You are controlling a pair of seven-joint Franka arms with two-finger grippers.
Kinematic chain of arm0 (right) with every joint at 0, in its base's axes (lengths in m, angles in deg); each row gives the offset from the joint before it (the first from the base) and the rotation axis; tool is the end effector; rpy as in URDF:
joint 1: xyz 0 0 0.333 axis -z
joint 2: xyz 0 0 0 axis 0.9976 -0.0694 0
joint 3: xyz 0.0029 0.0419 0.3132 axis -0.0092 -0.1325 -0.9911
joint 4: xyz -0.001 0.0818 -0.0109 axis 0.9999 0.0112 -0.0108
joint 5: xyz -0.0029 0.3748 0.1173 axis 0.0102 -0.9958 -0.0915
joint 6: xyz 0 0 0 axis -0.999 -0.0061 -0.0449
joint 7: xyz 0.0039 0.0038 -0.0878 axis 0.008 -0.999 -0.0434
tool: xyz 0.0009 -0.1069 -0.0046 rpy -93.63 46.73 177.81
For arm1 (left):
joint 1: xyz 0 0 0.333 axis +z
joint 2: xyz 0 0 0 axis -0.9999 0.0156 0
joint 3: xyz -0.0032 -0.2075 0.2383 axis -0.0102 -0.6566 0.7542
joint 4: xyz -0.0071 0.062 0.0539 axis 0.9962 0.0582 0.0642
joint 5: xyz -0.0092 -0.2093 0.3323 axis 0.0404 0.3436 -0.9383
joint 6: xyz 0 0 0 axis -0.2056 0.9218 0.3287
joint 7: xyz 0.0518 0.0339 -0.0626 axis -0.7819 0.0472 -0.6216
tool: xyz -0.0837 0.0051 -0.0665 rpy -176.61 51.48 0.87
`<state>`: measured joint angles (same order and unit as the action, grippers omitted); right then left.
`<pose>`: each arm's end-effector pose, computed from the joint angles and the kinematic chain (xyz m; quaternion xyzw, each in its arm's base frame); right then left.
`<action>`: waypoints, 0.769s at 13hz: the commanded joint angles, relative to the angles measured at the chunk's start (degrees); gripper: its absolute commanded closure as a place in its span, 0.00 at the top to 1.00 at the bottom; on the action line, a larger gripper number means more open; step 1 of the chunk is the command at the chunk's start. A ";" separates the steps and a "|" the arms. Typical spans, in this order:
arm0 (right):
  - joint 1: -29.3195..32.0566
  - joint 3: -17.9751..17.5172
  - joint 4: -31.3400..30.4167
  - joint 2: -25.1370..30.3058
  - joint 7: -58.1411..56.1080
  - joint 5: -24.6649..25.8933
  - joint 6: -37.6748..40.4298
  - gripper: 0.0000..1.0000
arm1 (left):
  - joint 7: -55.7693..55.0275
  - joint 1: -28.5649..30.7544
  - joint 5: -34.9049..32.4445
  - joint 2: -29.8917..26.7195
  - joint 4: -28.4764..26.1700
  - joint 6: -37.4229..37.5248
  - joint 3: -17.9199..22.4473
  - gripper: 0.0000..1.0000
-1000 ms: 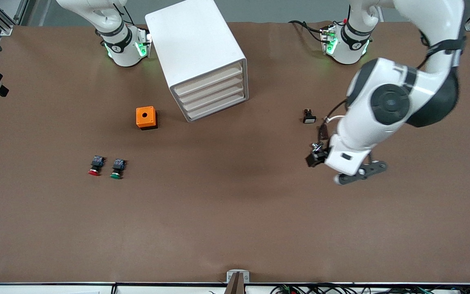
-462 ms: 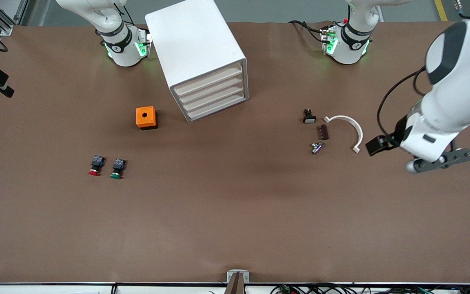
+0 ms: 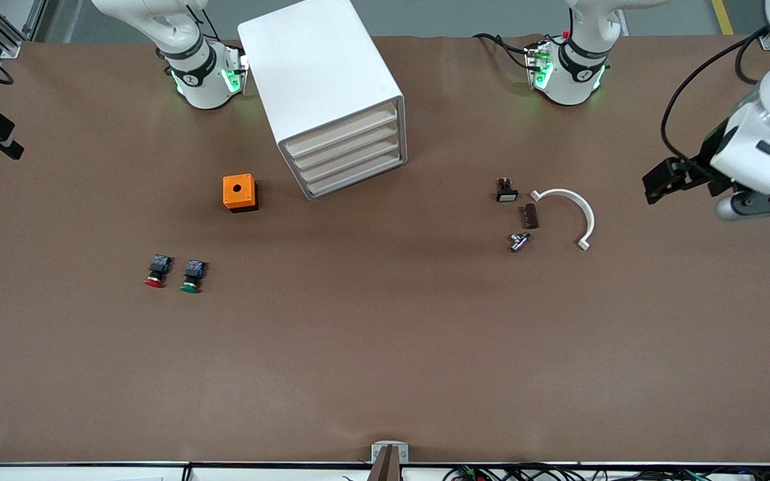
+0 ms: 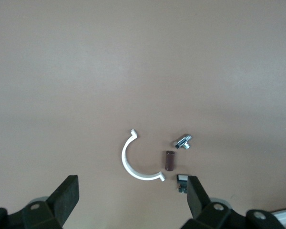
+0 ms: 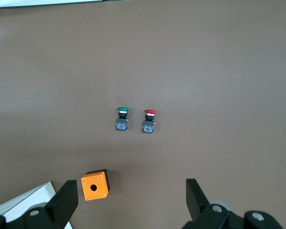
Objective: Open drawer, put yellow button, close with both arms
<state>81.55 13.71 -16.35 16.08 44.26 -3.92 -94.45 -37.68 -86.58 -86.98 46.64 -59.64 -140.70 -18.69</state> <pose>0.5089 -0.0465 0.6760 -0.9979 0.0262 -0.0579 0.0148 0.5693 -0.0895 0.6401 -0.9985 -0.0471 0.0004 0.0286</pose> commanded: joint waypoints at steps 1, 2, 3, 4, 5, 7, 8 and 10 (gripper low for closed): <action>-0.71 0.27 1.03 -0.36 -0.40 -0.17 0.19 1.00 | 4.47 -1.64 3.82 -8.29 -7.50 0.31 5.75 1.00; -0.71 0.27 1.03 -0.36 -0.40 -0.17 0.19 1.00 | 4.84 -2.87 3.83 -10.05 -9.87 0.31 6.82 1.00; -0.71 0.27 1.03 -0.36 -0.40 -0.17 0.19 1.00 | 4.76 -2.71 3.92 -10.07 -10.16 0.31 6.92 1.00; -0.71 0.27 1.03 -0.36 -0.40 -0.17 0.19 1.00 | 4.76 -2.53 3.92 -10.07 -10.07 0.31 6.92 1.00; -0.71 0.27 1.03 -0.36 -0.40 -0.17 0.19 1.00 | 4.76 -2.27 3.92 -10.07 -9.98 0.31 6.92 1.00; -0.71 0.27 1.03 -0.36 -0.49 -0.17 0.19 1.00 | 4.93 -2.27 3.92 -9.90 -9.81 0.40 6.92 1.00; -0.80 0.27 1.03 -0.36 -0.49 -0.17 0.19 1.00 | 5.37 -2.18 4.01 -9.90 -9.81 0.40 6.92 1.00; -0.80 0.27 0.95 -0.36 -0.49 -0.17 0.28 1.00 | 5.55 -2.00 3.92 -9.63 -9.28 0.40 6.92 1.00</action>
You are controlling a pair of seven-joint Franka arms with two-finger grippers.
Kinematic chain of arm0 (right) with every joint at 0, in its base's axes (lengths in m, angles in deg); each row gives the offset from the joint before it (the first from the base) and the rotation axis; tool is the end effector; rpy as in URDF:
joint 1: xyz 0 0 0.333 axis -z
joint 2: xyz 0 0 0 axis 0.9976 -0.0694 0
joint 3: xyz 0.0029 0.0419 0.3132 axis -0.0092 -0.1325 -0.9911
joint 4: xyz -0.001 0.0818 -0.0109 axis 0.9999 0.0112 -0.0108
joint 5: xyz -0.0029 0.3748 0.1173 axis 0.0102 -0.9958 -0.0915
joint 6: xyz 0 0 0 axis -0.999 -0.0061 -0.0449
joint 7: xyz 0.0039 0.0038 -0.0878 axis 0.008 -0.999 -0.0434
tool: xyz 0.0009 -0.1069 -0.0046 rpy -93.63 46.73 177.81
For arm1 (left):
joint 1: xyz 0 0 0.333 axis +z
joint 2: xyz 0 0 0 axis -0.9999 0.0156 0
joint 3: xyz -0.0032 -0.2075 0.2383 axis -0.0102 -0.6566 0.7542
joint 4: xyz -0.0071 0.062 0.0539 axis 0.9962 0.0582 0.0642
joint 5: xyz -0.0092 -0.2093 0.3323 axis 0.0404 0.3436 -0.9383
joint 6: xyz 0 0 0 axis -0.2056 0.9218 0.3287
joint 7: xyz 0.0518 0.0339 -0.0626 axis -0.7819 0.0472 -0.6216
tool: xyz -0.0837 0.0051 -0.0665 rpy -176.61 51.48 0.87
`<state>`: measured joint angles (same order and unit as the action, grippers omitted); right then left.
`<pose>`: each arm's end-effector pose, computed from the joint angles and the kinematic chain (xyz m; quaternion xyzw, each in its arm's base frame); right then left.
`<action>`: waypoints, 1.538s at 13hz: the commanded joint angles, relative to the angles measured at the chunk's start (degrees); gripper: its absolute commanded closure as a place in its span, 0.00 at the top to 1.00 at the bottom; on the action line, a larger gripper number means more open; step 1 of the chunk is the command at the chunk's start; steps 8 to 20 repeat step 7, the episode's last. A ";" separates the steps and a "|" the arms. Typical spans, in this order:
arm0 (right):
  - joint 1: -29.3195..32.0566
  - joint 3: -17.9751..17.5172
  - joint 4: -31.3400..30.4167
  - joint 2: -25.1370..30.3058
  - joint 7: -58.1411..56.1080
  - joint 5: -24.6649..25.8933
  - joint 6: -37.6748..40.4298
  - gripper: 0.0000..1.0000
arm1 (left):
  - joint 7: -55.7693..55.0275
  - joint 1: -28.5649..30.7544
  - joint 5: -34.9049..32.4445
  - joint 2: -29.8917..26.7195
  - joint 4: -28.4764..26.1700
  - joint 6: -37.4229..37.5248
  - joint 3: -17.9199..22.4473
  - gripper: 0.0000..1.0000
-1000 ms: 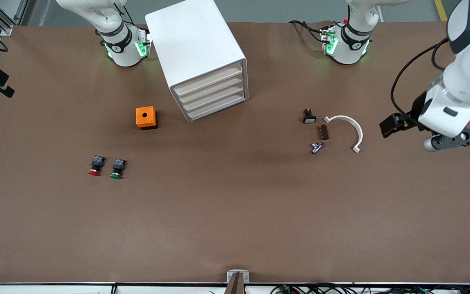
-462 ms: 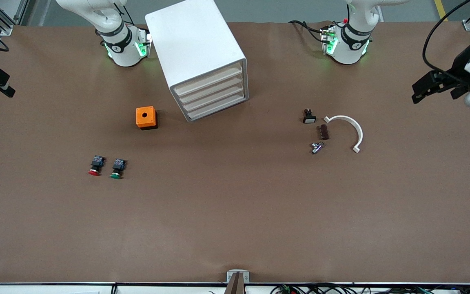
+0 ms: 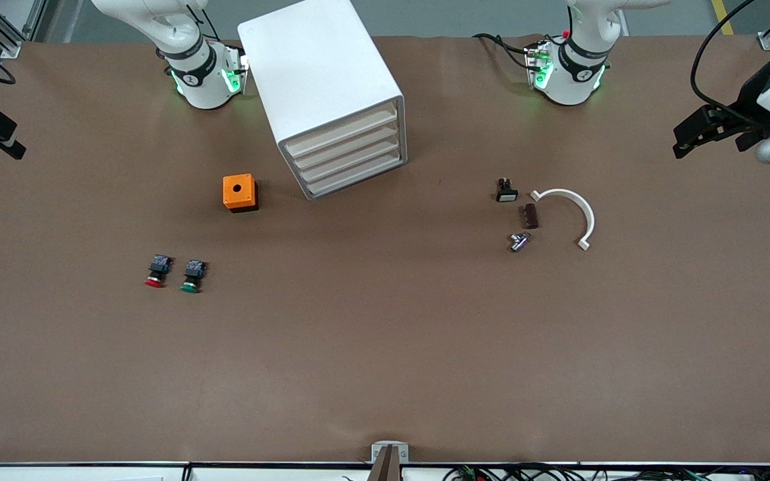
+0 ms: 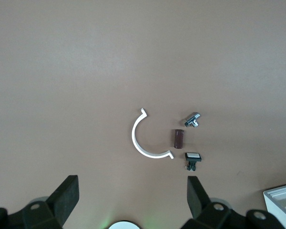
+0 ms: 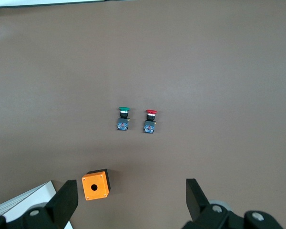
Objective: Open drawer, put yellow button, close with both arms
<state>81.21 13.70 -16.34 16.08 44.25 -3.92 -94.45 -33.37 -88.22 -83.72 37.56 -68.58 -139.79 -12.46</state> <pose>0.5091 -0.0434 0.6760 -0.9979 0.0231 -0.0579 0.0150 0.5227 -0.0544 0.6522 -0.9987 -0.0472 0.0127 0.0161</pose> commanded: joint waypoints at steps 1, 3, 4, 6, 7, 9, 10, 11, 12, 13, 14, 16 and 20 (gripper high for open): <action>-0.55 0.28 1.02 -0.36 -0.48 -0.08 0.28 1.00 | 1.32 -0.27 0.67 0.23 0.71 -0.51 0.69 1.00; -0.73 0.28 0.93 -0.36 -0.48 -0.08 0.28 1.00 | 0.97 -0.36 0.32 0.85 1.51 -0.16 0.61 1.00; -0.73 0.28 0.93 -0.36 -0.48 -0.08 0.46 1.00 | 0.97 -0.36 0.14 0.94 1.51 0.28 0.61 1.00; -1.26 0.28 0.93 -0.36 -0.48 -0.08 0.46 1.00 | 0.97 -0.45 0.05 1.11 1.51 0.64 0.61 1.00; -1.52 0.28 0.93 -0.36 -0.39 -0.08 0.46 1.00 | 0.97 -0.45 0.05 1.02 1.60 1.07 0.61 1.00; -1.52 0.28 0.93 -0.36 -0.39 -0.08 0.46 1.00 | 0.97 -0.45 0.05 1.02 1.60 1.07 0.61 1.00; -1.52 0.28 0.93 -0.36 -0.39 -0.08 0.46 1.00 | 0.97 -0.45 0.05 1.02 1.60 1.07 0.61 1.00; -1.52 0.28 0.93 -0.36 -0.39 -0.08 0.46 1.00 | 0.97 -0.45 0.05 1.02 1.60 1.07 0.61 1.00; -1.52 0.28 0.93 -0.36 -0.39 -0.08 0.46 1.00 | 0.97 -0.45 0.05 1.02 1.60 1.07 0.61 1.00; -1.52 0.28 0.93 -0.36 -0.39 -0.08 0.46 1.00 | 0.97 -0.45 0.05 1.02 1.60 1.07 0.61 1.00; -1.52 0.28 0.93 -0.36 -0.39 -0.08 0.46 1.00 | 0.97 -0.45 0.05 1.02 1.60 1.07 0.61 1.00; -1.52 0.28 0.93 -0.36 -0.39 -0.08 0.46 1.00 | 0.97 -0.45 0.05 1.02 1.60 1.07 0.61 1.00; -1.52 0.28 0.93 -0.36 -0.39 -0.08 0.46 1.00 | 0.97 -0.45 0.05 1.02 1.60 1.07 0.61 1.00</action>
